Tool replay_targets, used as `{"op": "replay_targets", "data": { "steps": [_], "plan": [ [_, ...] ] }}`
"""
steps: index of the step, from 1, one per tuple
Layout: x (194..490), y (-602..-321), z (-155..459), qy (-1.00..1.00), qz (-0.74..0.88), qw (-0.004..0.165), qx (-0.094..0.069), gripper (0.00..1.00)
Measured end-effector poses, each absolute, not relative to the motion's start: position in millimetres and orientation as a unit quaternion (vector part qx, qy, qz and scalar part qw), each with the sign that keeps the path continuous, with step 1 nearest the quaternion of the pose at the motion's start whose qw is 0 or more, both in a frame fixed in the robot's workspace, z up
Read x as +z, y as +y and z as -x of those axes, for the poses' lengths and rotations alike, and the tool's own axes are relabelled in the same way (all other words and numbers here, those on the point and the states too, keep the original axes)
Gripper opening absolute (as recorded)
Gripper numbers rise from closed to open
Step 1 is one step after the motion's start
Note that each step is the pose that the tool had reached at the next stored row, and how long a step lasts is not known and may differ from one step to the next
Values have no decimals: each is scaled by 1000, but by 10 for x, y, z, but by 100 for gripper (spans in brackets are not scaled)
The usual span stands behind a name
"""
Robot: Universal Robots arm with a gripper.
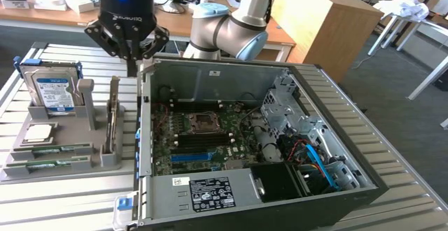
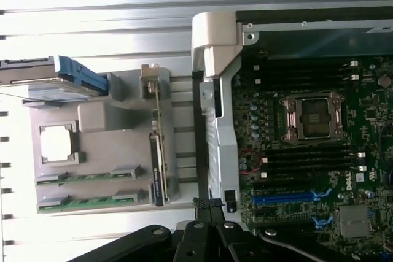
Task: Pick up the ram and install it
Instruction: 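Reach for the ram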
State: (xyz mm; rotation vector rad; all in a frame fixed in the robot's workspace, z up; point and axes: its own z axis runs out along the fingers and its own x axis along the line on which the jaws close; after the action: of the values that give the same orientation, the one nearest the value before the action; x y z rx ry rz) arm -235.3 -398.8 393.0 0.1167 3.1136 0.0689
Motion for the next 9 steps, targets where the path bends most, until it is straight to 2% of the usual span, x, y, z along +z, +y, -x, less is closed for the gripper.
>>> {"op": "replay_targets", "data": {
  "steps": [9],
  "plan": [
    [3930,-3988,2502,999,-37,12,22,10]
  ]
}}
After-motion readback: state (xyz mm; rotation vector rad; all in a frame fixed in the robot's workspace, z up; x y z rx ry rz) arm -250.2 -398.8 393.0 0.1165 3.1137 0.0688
